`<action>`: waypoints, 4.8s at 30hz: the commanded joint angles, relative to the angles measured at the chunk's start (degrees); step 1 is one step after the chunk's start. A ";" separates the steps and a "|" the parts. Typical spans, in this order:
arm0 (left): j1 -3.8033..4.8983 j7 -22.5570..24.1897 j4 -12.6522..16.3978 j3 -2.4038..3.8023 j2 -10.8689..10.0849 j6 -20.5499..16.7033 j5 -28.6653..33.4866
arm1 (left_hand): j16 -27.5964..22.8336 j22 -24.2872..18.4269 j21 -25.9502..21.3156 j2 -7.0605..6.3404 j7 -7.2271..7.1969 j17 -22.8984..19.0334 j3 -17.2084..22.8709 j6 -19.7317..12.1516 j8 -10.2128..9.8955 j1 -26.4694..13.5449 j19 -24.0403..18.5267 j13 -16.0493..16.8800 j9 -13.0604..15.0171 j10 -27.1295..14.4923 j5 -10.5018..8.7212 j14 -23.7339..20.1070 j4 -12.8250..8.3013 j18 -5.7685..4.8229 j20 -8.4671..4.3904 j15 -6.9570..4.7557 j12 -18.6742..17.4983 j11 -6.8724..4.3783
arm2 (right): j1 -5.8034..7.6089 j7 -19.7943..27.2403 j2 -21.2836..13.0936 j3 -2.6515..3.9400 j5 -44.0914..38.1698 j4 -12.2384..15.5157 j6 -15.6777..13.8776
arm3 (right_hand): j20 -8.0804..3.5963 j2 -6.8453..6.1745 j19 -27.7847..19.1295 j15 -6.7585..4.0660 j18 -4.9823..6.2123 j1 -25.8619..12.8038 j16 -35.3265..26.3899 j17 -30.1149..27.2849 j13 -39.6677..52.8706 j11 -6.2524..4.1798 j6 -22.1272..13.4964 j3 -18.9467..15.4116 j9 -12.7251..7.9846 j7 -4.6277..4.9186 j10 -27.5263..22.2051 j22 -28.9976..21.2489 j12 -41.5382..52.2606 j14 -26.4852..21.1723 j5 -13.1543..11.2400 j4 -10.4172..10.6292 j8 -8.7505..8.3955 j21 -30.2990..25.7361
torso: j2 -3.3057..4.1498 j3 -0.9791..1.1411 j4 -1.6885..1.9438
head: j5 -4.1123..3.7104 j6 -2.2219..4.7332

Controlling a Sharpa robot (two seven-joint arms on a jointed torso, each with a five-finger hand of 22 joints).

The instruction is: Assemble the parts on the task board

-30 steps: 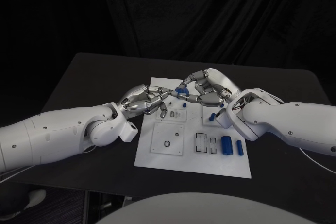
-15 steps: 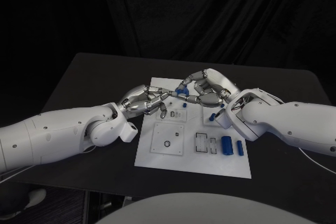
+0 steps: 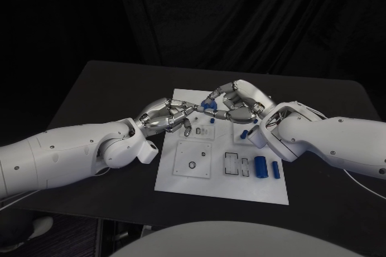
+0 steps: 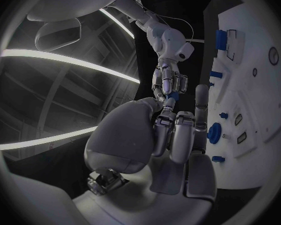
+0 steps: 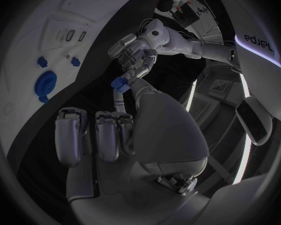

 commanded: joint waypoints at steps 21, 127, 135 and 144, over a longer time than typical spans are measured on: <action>0.03 1.06 0.35 0.18 0.46 0.81 0.08 | 0.14 0.15 0.30 -0.16 -0.29 15.09 0.42 -1.50 -0.46 -0.25 -0.12 14.90 -0.21 6.05 -0.09 5.95 -0.07 1.09 -0.50 -0.59 0.09 -0.40 | -0.61 -2.92 0.33 -0.12 -1.75 0.06 3.18 | 0.44 0.09 3.03 0.67 -0.04 0.82 0.17 15.10 15.09 0.54 0.99 0.10 2.10 -1.12 5.93 13.36 0.15 6.05 -0.36 0.07 -0.25 -0.38 | 0.00 0.00 0.01 | 0.14 -0.01; -0.28 0.87 -0.13 0.17 0.40 0.83 0.08 | 0.14 0.63 0.20 -0.06 2.07 15.09 0.90 -1.58 -0.57 -0.73 -0.47 14.90 -0.25 6.05 -0.21 5.95 -0.23 0.86 0.09 0.34 0.09 0.80 | -0.62 -4.18 0.57 -0.11 -2.11 -0.09 0.96 | 0.75 0.33 2.74 0.85 0.11 0.90 0.17 15.10 15.09 0.70 1.27 -0.54 1.07 -0.95 5.93 13.18 0.15 6.05 1.21 0.30 -1.09 -0.83 | 0.00 0.00 0.03 | -0.34 -0.01; -0.29 0.88 -0.08 0.17 0.47 0.87 0.08 | 0.14 0.64 0.20 -0.06 2.03 15.09 0.96 -1.82 -0.65 -0.68 -0.49 14.90 -0.28 6.05 -0.17 5.95 -0.30 0.86 0.11 0.34 0.09 0.79 | -0.62 -4.67 0.60 -0.11 -2.11 -0.12 1.51 | 0.76 0.32 2.74 0.85 0.11 0.95 0.17 15.10 15.09 0.71 1.27 -0.53 1.05 -0.94 5.93 13.18 0.15 6.05 1.24 0.26 -1.12 -0.84 | 0.02 -0.02 -0.01 | -0.28 -0.01; -0.33 0.67 -0.28 0.17 0.81 1.18 0.08 | 0.14 0.66 0.20 -0.05 1.99 15.09 1.00 -1.90 -0.69 -0.66 -0.50 14.90 -0.29 6.05 -0.16 5.95 -0.33 0.87 0.13 0.35 0.09 0.78 | -0.62 -4.75 0.80 -0.11 -2.11 -0.19 1.57 | 0.76 0.33 2.69 0.86 0.13 1.05 0.17 15.10 15.09 0.71 1.28 -0.51 1.02 -0.94 5.93 13.15 0.15 6.05 1.27 0.20 -1.14 -0.92 | 0.00 -0.01 0.02 | -0.35 -0.01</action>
